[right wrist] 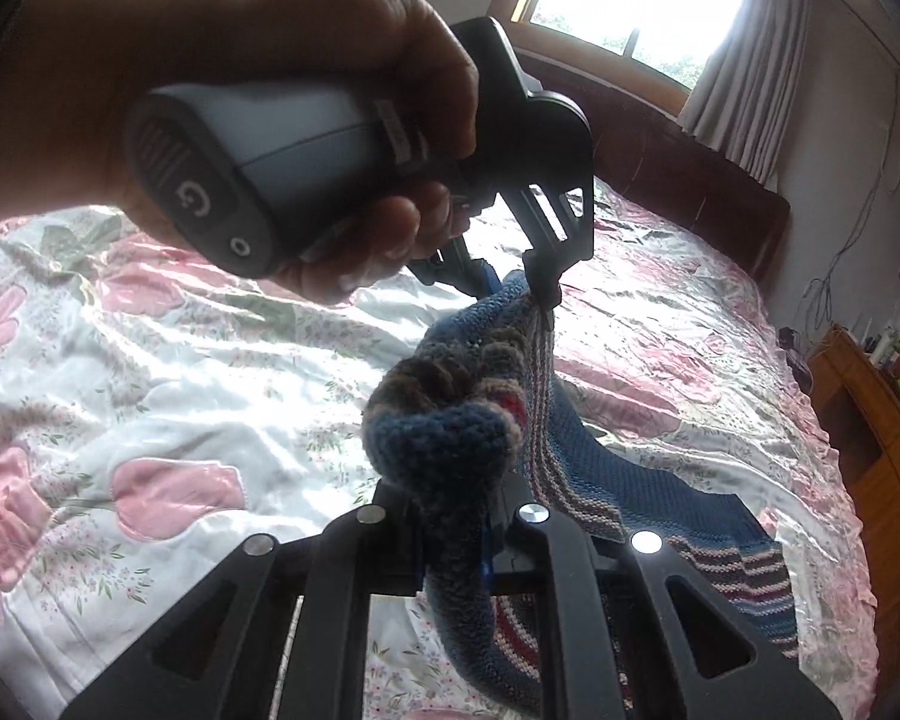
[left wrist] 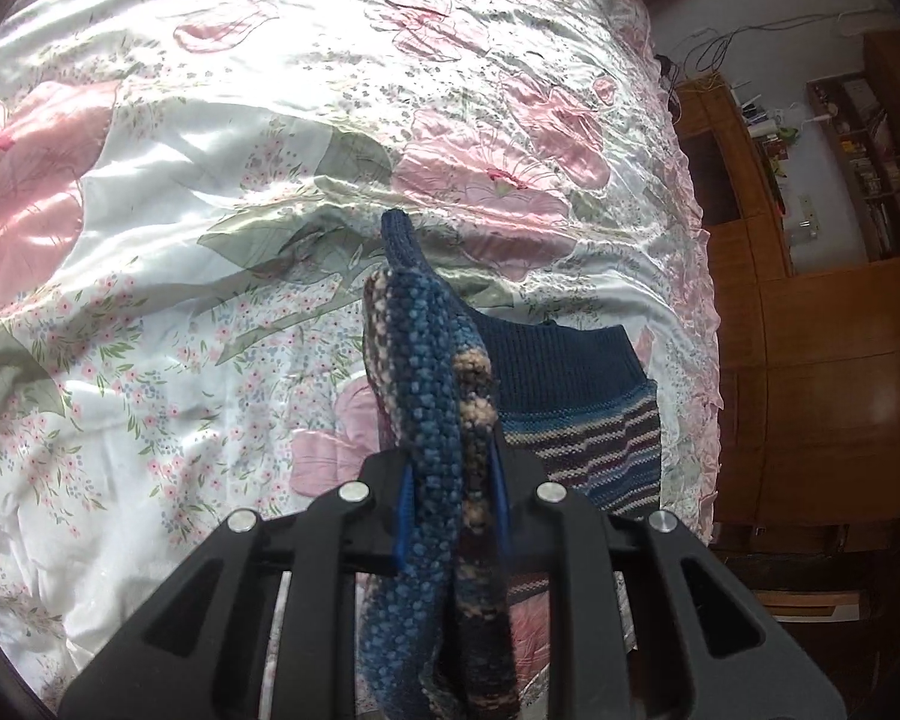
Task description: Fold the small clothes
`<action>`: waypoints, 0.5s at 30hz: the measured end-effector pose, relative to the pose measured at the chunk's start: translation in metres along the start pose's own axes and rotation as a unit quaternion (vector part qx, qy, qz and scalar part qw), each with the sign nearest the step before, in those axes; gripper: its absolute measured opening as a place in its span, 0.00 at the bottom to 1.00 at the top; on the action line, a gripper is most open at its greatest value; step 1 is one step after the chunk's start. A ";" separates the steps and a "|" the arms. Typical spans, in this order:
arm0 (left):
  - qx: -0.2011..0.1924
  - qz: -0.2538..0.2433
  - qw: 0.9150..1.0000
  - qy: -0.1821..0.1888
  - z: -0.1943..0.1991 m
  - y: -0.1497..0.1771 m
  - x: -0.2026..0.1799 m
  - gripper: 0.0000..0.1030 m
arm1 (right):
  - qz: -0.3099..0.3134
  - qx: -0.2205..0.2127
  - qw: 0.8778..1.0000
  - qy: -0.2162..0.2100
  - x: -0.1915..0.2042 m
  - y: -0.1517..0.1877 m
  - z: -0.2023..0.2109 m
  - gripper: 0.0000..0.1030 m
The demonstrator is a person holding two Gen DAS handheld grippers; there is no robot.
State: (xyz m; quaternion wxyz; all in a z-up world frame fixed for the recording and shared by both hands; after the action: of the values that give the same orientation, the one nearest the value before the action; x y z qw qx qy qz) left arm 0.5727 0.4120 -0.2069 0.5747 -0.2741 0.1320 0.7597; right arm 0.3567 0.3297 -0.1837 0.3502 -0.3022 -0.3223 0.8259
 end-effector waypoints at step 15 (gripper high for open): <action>-0.013 -0.055 0.998 -0.030 -0.001 0.004 -0.129 0.18 | -0.072 -0.031 0.997 0.019 -0.093 0.003 0.051 0.11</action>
State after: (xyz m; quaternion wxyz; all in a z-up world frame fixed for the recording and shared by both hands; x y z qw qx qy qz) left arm 0.5936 0.3074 -0.1349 0.6159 -0.2656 0.0891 0.7364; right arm 0.3718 0.2399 -0.1295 0.4055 -0.3040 -0.3618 0.7825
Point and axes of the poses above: each gripper's, at about its wrist camera, not at the fingertips, and z roughly against the way its jaws point, x to its left, y to its underside, the point moved 2 cm from there along -z, roughly the way its jaws point, and after that the axes turned 2 degrees about -y, right-handed, at the moved point
